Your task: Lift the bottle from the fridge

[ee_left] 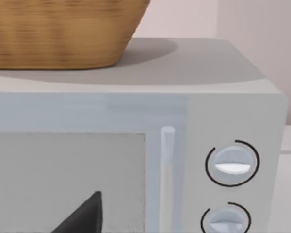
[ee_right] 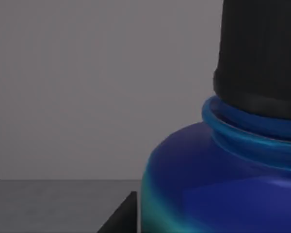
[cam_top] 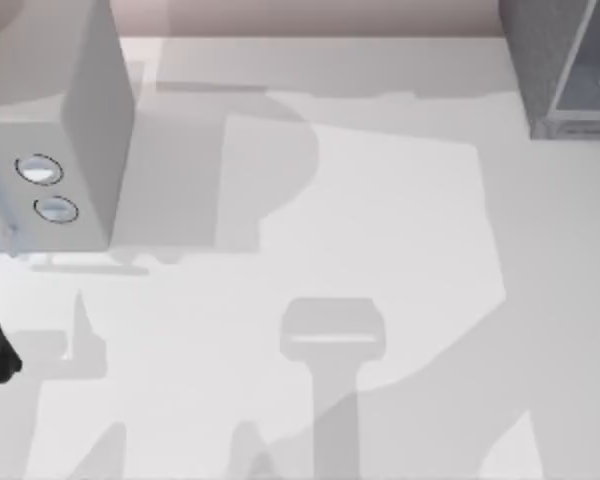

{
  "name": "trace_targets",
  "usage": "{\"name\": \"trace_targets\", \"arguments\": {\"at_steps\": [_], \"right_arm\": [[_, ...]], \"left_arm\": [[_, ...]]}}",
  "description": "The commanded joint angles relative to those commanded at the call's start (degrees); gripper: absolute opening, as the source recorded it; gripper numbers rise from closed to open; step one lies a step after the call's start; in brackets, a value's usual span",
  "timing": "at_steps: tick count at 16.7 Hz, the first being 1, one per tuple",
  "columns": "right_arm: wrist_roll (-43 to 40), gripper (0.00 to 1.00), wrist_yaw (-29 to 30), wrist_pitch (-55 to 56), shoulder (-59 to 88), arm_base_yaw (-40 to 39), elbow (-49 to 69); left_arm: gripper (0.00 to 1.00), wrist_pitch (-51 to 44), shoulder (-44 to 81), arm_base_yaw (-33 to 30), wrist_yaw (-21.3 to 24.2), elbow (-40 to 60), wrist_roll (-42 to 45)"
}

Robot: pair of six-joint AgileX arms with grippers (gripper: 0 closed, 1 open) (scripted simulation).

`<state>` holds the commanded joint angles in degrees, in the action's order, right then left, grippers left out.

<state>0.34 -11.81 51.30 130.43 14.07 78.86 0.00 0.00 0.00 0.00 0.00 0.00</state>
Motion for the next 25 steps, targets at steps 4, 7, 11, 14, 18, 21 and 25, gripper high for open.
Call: {"name": "trace_targets", "arguments": {"at_steps": [4,7,11,14,18,21,25], "right_arm": [[0.06,0.0,-0.03,-1.56,-1.37,0.02,0.41],[0.07,0.0,-0.21,-1.08,-1.62,0.08,-0.58],[-0.2,0.0,-1.03,2.23,-6.06,1.13,-8.18],[-0.05,0.0,-2.06,5.62,-10.67,2.08,-16.14],[0.22,0.0,-3.34,9.54,-15.95,3.13,-25.66],[0.27,0.0,-3.59,10.31,-16.98,3.33,-27.29],[0.36,0.0,-3.54,10.15,-16.63,3.0,-27.12]], "left_arm": [[1.0,0.0,0.0,0.0,0.0,0.0,0.0],[1.0,0.0,0.0,0.0,0.0,0.0,0.0],[1.0,0.0,0.0,0.0,0.0,0.0,0.0],[1.0,0.0,0.0,0.0,0.0,0.0,0.0],[1.0,0.0,0.0,0.0,0.0,0.0,0.0],[1.0,0.0,0.0,0.0,0.0,0.0,0.0],[1.0,0.0,0.0,0.0,0.0,0.0,0.0]]}}
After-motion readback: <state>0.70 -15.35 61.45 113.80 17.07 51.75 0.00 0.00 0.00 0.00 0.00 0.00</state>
